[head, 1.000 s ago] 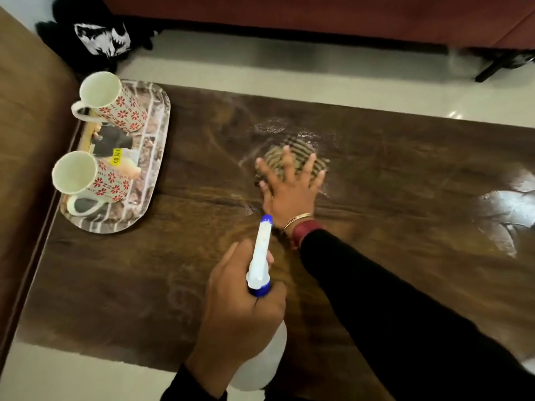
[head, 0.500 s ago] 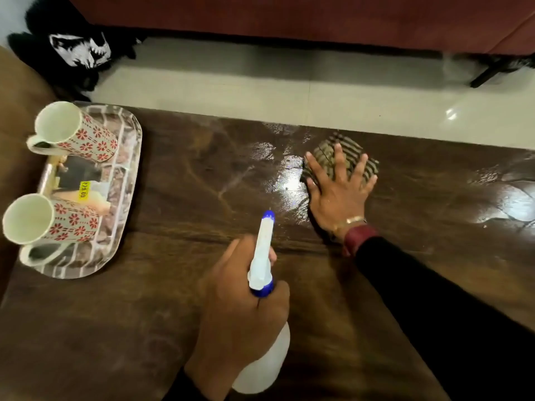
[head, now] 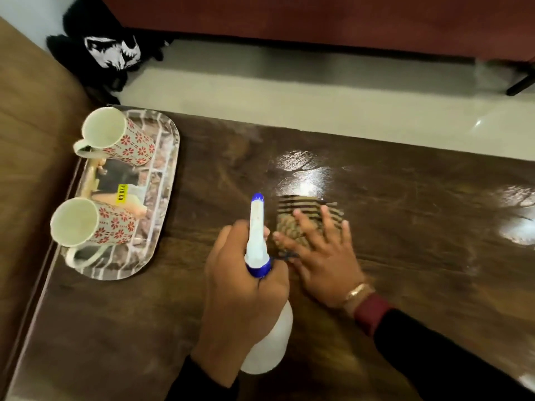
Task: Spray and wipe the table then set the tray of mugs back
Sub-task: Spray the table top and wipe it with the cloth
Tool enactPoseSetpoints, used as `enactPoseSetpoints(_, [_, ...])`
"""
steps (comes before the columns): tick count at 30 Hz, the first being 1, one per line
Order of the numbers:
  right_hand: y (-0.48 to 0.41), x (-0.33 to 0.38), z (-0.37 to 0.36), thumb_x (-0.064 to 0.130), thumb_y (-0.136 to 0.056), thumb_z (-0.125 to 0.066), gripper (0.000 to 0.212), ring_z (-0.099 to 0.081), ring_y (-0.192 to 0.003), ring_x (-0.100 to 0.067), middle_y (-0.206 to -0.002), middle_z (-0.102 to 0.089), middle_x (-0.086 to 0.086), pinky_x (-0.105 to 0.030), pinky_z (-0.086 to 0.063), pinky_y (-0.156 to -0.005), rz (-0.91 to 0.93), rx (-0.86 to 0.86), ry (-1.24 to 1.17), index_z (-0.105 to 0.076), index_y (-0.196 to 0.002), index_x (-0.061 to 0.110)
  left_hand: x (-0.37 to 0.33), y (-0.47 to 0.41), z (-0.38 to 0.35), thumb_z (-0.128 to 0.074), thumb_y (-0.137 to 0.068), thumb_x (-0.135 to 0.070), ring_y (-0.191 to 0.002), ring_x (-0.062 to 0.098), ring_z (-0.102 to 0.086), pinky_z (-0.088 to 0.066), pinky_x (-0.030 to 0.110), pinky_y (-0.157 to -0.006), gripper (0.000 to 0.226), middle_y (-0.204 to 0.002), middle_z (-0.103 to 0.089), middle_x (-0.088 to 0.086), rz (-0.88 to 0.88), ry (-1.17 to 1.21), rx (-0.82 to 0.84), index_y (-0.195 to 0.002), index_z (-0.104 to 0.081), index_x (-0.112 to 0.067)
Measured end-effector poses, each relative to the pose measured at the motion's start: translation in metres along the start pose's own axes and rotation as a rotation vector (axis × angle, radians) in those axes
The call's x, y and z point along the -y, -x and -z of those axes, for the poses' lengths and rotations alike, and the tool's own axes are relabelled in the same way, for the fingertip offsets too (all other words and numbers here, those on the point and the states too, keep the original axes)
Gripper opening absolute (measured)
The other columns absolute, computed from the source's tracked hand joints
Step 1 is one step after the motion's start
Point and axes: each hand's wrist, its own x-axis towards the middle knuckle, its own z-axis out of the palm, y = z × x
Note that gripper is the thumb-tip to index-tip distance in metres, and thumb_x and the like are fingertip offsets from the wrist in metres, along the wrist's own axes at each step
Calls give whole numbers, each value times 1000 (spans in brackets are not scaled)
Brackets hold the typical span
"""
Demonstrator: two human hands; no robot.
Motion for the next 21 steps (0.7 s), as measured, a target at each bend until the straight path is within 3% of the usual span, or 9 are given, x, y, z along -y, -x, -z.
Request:
enactPoseSetpoints(2, [-17, -46, 14, 55, -100, -39, 60, -5, -157, -51, -176, -12, 1, -83, -14, -114, -197, -74, -6, -22, -157, 60, 15, 1, 11, -68, -69, -17, -75, 20, -61, -59, 38, -66, 30, -82, -60, -6, 62, 24, 14, -90, -57, -34])
enactPoseSetpoints(4, [-70, -59, 35, 57, -104, -28, 55, 5, -156, -53, -176, -3, 1, -83, -6, -115, -381, -39, -46, -15, -158, 61, 28, 0, 20, -69, -69, -15, -70, 23, -59, -56, 41, -63, 23, -78, -57, 2, 103, 3, 7, -88, -57, -19])
enactPoseSetpoints(7, [-157, -41, 41, 59, -105, -28, 55, 11, -155, -56, -176, 3, 1, -82, -1, -116, -500, -73, -39, -16, -159, 58, 38, 6, 35, -68, -68, -14, -73, 20, -59, -55, 42, -66, 28, -81, -58, 2, 116, -19, 11, -91, -54, -23])
enactPoseSetpoints(11, [-234, 26, 34, 61, -104, -29, 54, 9, -156, -54, -176, 0, 3, -80, 1, -117, -309, -30, -7, -19, -157, 59, 54, 18, 48, -72, -67, -14, -75, 18, -61, -56, 33, -68, 36, -80, -59, -4, 122, -34, -40, -90, -52, -32])
enactPoseSetpoints(13, [-231, 72, 21, 60, -104, -30, 55, 8, -156, -54, -176, -1, 3, -80, -2, -117, -139, 20, 47, -19, -157, 60, 57, 22, 52, -72, -70, -22, -76, 16, -61, -58, 28, -67, 38, -80, -58, -9, 122, -47, -57, -91, -51, -45])
enactPoseSetpoints(15, [-204, 99, 4, 59, -104, -29, 54, 5, -157, -53, -176, -2, 3, -79, -5, -117, 34, 54, 105, -19, -157, 60, 56, 22, 59, -66, -69, -25, -73, 15, -60, -56, 32, -63, 30, -79, -56, -8, 146, -47, -14, -91, -53, -41])
enactPoseSetpoints(18, [-145, 89, -5, 56, -104, -28, 53, 1, -159, -49, -176, -8, 5, -77, -6, -119, 230, 102, 96, -24, -157, 59, 59, 21, 67, -66, -66, -15, -68, 15, -59, -54, 44, -59, 24, -76, -56, -3, 177, -18, 24, -86, -56, -24])
enactPoseSetpoints(21, [-116, 42, 10, 54, -102, -33, 54, -7, -159, -46, -175, -16, 3, -76, -10, -119, 210, 81, 100, -28, -156, 58, 67, 19, 72, -71, -64, -16, -70, 19, -62, -59, 45, -64, 24, -75, -59, -2, 236, 26, 27, -85, -59, -20])
